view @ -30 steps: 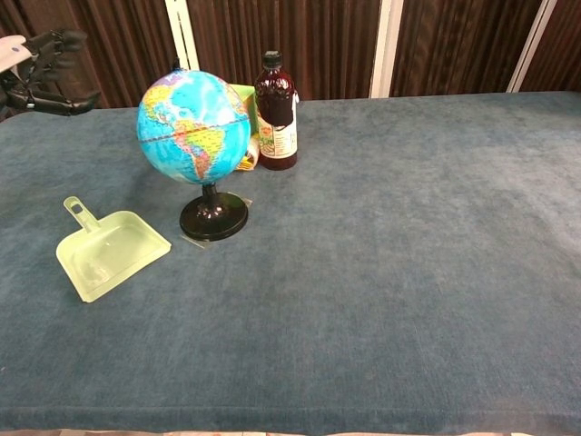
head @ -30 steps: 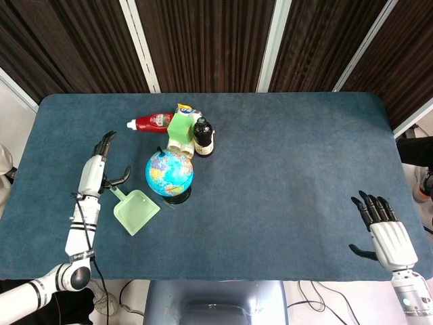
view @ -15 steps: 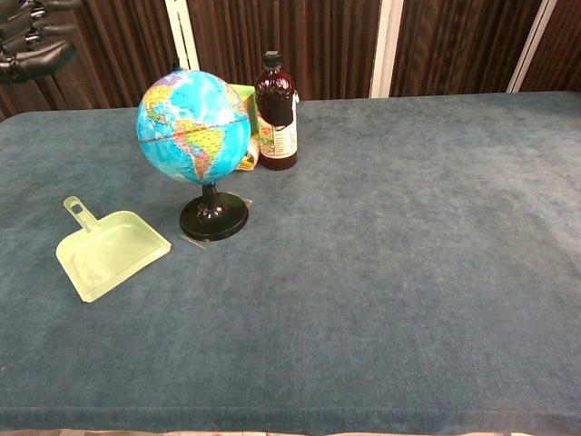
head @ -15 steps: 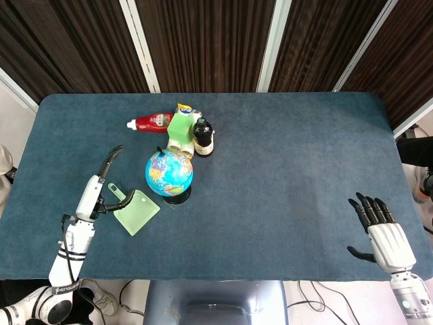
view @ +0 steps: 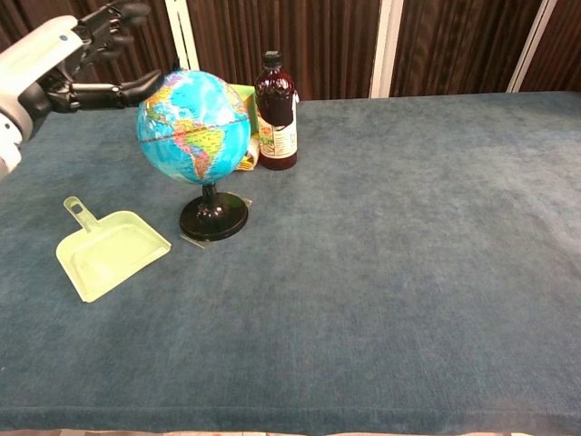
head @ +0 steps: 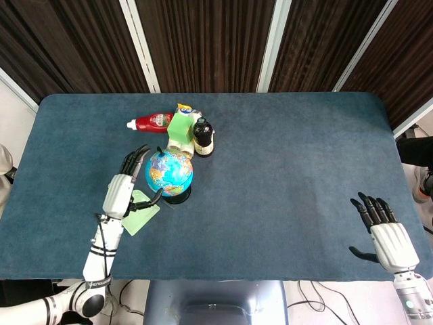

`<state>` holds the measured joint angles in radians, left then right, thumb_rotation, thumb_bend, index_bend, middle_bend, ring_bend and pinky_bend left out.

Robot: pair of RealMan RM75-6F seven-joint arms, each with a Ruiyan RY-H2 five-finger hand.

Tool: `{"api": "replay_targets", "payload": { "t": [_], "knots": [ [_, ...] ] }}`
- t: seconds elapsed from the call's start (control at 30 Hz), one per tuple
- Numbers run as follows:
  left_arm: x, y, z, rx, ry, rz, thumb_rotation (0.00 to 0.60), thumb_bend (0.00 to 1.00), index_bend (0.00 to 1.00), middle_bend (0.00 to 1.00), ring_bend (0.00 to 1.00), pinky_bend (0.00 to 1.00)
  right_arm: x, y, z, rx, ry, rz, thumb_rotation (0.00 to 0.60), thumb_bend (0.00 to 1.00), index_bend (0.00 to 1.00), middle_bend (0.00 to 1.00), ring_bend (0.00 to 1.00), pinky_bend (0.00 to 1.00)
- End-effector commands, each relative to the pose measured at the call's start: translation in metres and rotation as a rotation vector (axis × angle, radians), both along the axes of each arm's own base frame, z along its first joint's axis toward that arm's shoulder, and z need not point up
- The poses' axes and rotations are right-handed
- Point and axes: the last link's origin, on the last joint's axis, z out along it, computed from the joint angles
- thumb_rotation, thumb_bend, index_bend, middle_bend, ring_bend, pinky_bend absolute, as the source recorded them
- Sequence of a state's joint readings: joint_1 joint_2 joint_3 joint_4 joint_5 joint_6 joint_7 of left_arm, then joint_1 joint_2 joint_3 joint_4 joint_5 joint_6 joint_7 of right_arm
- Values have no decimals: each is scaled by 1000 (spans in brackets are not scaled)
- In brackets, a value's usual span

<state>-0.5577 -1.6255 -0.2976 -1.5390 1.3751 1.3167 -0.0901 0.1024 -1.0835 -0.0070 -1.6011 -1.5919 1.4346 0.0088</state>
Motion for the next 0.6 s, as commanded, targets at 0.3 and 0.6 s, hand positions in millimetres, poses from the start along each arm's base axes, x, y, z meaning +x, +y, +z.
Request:
{"api": "replay_targets", "payload": {
  "t": [0.3, 0.6],
  "knots": [
    [9, 15, -15, -5, 37, 38, 433, 301, 0, 0, 0, 0, 0, 0, 2, 2, -7, -1, 600, 182, 0, 0, 0, 0],
    [10, 22, -24, -30, 40, 68, 438, 302, 0, 0, 0, 0, -1, -1, 3, 1, -9, -2, 600, 182, 0, 0, 0, 0]
  ]
}}
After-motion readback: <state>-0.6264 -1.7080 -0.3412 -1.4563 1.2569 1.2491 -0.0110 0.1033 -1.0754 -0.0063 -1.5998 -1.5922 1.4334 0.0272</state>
